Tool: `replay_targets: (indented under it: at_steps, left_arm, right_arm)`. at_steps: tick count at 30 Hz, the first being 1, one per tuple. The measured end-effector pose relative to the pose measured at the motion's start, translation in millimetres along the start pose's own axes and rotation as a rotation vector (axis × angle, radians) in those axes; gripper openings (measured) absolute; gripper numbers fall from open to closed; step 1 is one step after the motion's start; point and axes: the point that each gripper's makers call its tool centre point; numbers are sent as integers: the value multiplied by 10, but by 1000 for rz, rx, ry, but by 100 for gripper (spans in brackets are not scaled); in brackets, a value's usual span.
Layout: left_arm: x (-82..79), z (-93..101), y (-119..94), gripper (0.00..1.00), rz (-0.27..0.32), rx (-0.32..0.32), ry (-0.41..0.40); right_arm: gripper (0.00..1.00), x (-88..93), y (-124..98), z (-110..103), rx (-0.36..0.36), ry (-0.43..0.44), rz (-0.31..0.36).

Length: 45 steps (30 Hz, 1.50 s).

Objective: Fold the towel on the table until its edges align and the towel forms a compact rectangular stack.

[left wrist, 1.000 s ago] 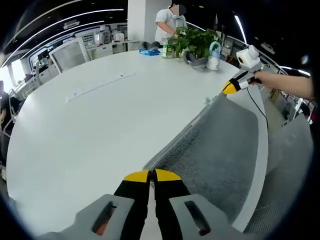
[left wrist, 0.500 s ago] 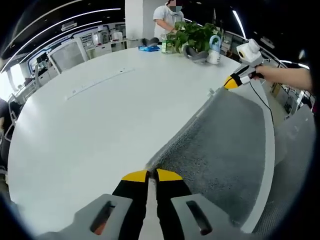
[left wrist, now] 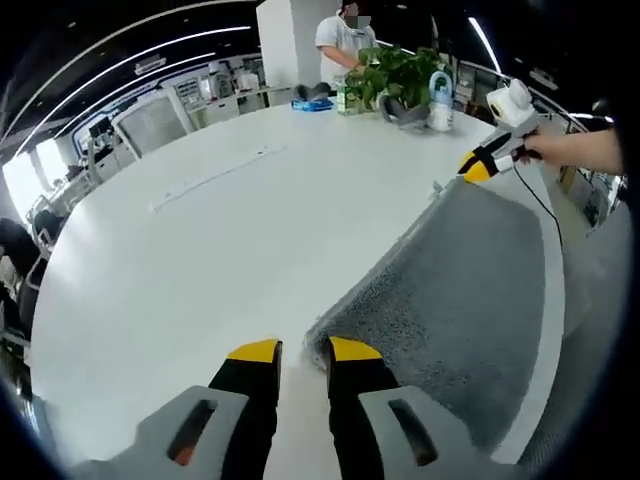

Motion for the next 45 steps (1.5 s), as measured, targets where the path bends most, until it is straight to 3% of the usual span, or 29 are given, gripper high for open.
replay_targets:
  at_steps: [4, 5, 7, 10, 12, 14, 17, 22, 26, 31, 32, 38, 42, 45]
  left_arm:
    - [-185, 256, -136, 18, 62, 29, -9]
    - [-237, 369, -158, 17, 79, 43, -12]
    - [-310, 647, -167, 15, 100, 108, -15]
    - [-329, 1054, -158, 1, 83, 199, 29]
    - [-365, 1272, -125, 1, 94, 238, 50]
    - [-352, 1511, -74, 1, 88, 277, 68]
    - [-265, 1888, -22, 1, 47, 362, 128]
    - [-171, 2292, 60, 1, -2, 433, 190]
    - [-93, 2593, 155, 1, -34, 481, 246]
    - [77, 2688, 269, 1, -74, 485, 288]
    - [69, 2682, 257, 1, -65, 486, 293]
    - [98, 2658, 239, 1, -74, 469, 340]
    - [121, 2644, 229, 1, -73, 435, 495]
    - [150, 2617, 205, 1, -86, 400, 544]
  right_arm:
    - [9, -35, -97, 65, 25, -15, 25]
    - [6, -56, -127, 82, 32, -52, 29]
    - [0, -97, -172, 78, 36, -100, 34]
    - [0, -158, -186, 20, 22, -129, 46]
    - [0, -145, -170, -26, 8, -146, 26]
    - [0, -123, -147, -76, -4, -186, -7]
    - [0, -165, -120, -182, -34, -201, -2]
    - [0, -144, -17, -459, -127, -246, -34]
    - [0, -96, 79, -719, -211, -364, -78]
    - [0, 116, 189, -850, -239, -521, -192]
    - [0, 89, 219, -849, -223, -565, -168]
    - [0, 90, 205, -848, -201, -592, -202]
    - [0, 112, 214, -833, -164, -636, -295]
    - [0, 131, 206, -843, -146, -662, -353]
Point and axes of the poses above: the point that each gripper's makers call its tool centre point, and the gripper's own axes: y roughly forward along the fingers, z roughly to its right, x roughly out of its underside, and after that the axes turned 6 degrees about -y, right-handed
